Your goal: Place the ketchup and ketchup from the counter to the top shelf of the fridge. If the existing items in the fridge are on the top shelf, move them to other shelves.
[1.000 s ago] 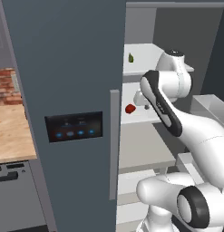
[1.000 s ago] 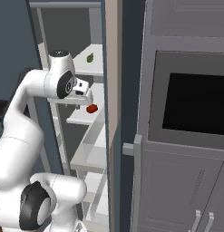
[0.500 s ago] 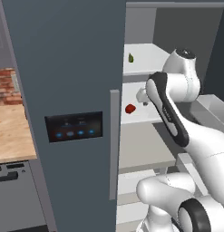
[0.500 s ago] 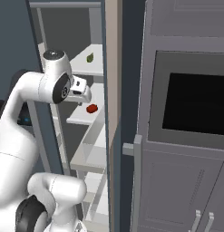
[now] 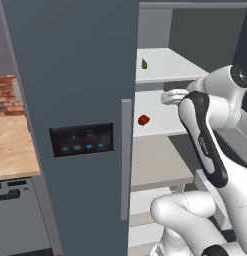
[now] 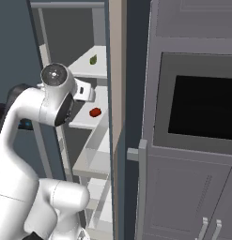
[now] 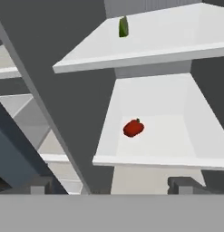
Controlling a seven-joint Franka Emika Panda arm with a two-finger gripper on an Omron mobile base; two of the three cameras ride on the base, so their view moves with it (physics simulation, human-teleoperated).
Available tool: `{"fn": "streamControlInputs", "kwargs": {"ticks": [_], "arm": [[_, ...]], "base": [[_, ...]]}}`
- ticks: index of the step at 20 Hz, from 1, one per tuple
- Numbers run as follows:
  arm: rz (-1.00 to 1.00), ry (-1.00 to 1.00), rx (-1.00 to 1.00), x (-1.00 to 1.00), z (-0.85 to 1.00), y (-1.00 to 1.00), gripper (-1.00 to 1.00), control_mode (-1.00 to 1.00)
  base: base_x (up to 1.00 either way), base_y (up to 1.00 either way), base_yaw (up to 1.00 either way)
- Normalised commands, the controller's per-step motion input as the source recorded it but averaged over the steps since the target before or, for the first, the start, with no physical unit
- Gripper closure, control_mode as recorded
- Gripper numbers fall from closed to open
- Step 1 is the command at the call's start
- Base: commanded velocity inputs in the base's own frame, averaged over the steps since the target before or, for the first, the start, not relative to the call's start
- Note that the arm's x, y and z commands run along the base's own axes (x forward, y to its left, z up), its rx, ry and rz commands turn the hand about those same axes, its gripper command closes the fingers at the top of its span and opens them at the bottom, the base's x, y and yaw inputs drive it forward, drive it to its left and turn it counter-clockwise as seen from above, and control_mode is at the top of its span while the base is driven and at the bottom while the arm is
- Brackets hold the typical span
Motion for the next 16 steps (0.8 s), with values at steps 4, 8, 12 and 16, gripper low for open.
{"fn": "streamControlInputs", "kwargs": {"ticks": [4, 8, 12, 16], "arm": [[0.0, -0.22, 0.05, 0.0, 0.61, -0.06, -1.0, -1.0], [-0.04, -0.06, 0.0, 0.0, 0.72, 0.0, -1.0, -1.0], [-0.07, 0.0, 0.0, 0.02, 0.72, 0.0, -1.0, -1.0], [-0.05, 0.07, 0.0, 0.23, 0.6, -0.01, -1.0, -1.0]], "base": [[0.0, 0.0, 0.0], [0.0, 0.0, 0.0], [0.0, 0.0, 0.0], [0.0, 0.0, 0.0]]}}
